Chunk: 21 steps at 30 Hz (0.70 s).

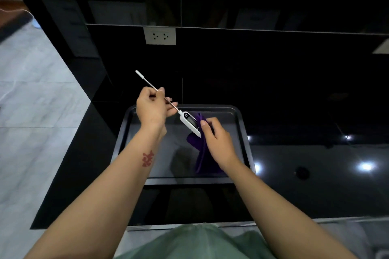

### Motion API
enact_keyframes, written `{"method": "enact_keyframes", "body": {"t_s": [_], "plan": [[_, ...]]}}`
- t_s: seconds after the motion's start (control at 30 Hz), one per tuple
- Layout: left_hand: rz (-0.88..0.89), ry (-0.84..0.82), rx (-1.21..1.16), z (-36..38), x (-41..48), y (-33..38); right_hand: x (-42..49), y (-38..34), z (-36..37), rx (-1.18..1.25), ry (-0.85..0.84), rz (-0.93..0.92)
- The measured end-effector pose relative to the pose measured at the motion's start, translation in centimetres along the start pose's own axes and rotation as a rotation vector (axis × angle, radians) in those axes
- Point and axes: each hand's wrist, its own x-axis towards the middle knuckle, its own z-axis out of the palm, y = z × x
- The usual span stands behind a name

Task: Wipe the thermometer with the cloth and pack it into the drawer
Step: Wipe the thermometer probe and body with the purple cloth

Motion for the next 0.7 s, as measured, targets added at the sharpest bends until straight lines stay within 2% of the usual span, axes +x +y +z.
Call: {"method": "enact_keyframes", "body": {"t_s": [0.17, 0.27, 0.33, 0.43, 0.57, 0.63, 0.7], "plan": [[-0.014, -0.108, 0.001, -0.2, -0.2, -0.1, -0.1, -0.1, 0.5, 0.229, 0.026, 0.045], [-0.026, -0.298, 0.207, -0.2, -1.5, -1.1, 0.0, -0.6, 0.7, 0.305, 0.063, 0.042], [-0.074, -0.345, 0.3, -0.2, -2.6, -2.3, 0.1, -0.9, 0.7, 0.318, 0.073, 0.012], [-0.127, -0.35, 0.312, -0.4, -3.7, -3.0, 0.0, -0.9, 0.9, 0.299, 0.076, 0.0], [-0.06, -0.296, 0.304, -0.8, -3.6, -2.6, -0.6, -0.2, 1.1, 0.248, 0.075, 0.012], [-0.037, -0.257, 0.283, -1.1, -3.0, -2.3, -0.8, 0.4, 0.9, 0.259, 0.103, 0.064], [-0.029, -0.254, 0.298, -1.8, -2.2, -1.8, -0.6, 1.2, 0.3, 0.284, 0.124, 0.19]]}}
